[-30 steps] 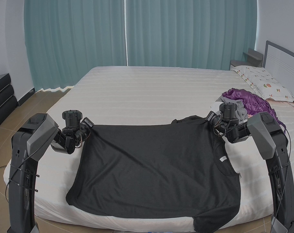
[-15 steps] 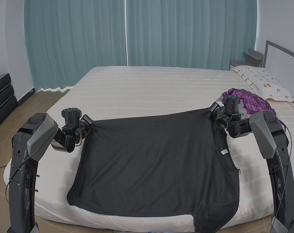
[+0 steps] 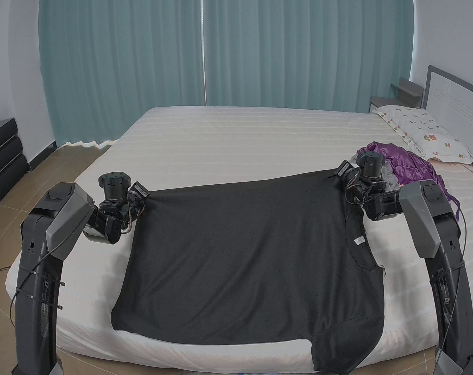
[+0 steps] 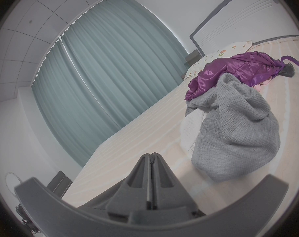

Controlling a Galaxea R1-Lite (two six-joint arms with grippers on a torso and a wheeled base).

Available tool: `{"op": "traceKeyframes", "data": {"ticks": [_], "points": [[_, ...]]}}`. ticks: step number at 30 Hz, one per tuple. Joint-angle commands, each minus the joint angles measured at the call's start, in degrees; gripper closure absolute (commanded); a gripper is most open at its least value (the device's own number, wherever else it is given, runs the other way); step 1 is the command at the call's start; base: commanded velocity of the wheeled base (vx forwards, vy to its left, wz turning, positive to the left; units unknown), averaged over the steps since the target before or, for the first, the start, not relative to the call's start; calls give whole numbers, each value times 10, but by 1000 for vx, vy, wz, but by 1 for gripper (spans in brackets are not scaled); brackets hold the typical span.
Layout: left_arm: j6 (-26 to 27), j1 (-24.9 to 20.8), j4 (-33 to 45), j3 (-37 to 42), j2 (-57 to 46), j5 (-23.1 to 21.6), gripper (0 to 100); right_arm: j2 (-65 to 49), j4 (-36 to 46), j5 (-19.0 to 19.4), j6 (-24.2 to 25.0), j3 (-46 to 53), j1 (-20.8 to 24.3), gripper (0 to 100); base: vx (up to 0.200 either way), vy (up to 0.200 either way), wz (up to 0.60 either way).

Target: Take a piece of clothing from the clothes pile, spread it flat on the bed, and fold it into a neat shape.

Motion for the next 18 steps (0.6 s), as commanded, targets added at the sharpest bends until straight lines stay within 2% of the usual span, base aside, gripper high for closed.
{"op": "traceKeyframes", "data": {"ticks": [1, 18], "points": [[0, 1, 0, -3, 7, 0, 100, 18, -1, 0, -9, -2, 4, 100, 0, 0, 0], [2, 2, 0, -20, 34, 0, 100, 56, -17, 5, -27, -2, 5, 100, 0, 0, 0]]}}
